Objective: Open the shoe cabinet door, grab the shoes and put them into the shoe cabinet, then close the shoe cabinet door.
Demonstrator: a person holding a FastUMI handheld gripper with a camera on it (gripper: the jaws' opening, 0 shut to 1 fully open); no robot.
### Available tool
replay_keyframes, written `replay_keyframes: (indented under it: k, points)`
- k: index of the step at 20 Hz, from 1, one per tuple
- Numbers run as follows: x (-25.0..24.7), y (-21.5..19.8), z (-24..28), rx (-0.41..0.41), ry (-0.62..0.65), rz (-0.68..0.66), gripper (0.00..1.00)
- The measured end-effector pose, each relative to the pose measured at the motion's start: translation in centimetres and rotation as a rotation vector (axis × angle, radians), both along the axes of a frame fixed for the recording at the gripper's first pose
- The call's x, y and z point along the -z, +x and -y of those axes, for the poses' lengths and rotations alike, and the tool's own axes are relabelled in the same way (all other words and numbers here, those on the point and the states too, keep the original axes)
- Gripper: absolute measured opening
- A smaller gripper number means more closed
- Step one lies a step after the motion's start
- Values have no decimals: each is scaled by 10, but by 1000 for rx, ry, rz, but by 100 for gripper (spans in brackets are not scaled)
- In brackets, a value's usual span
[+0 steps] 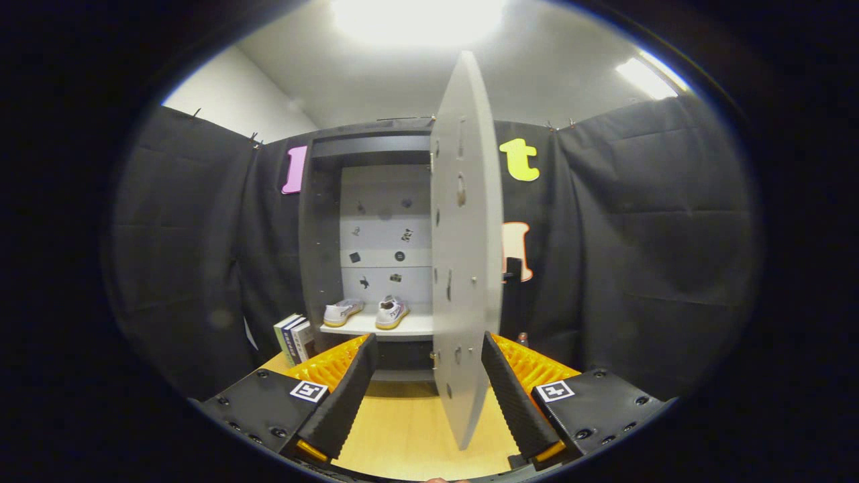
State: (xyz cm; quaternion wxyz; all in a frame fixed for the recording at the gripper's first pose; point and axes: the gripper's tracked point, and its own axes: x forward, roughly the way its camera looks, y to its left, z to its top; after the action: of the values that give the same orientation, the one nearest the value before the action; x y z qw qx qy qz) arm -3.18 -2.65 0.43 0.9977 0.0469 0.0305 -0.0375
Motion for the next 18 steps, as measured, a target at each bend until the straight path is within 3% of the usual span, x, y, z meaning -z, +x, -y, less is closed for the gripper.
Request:
replay_keyframes:
  k: [3, 9, 14, 18]
  points:
    - [-2, 6, 45, 52, -9, -7, 97]
    - [-3, 44, 117, 53, -31, -17, 97]
    - [9, 94, 148, -40, 16, -35, 97]
    - [21, 118, 143, -135, 35, -68, 98]
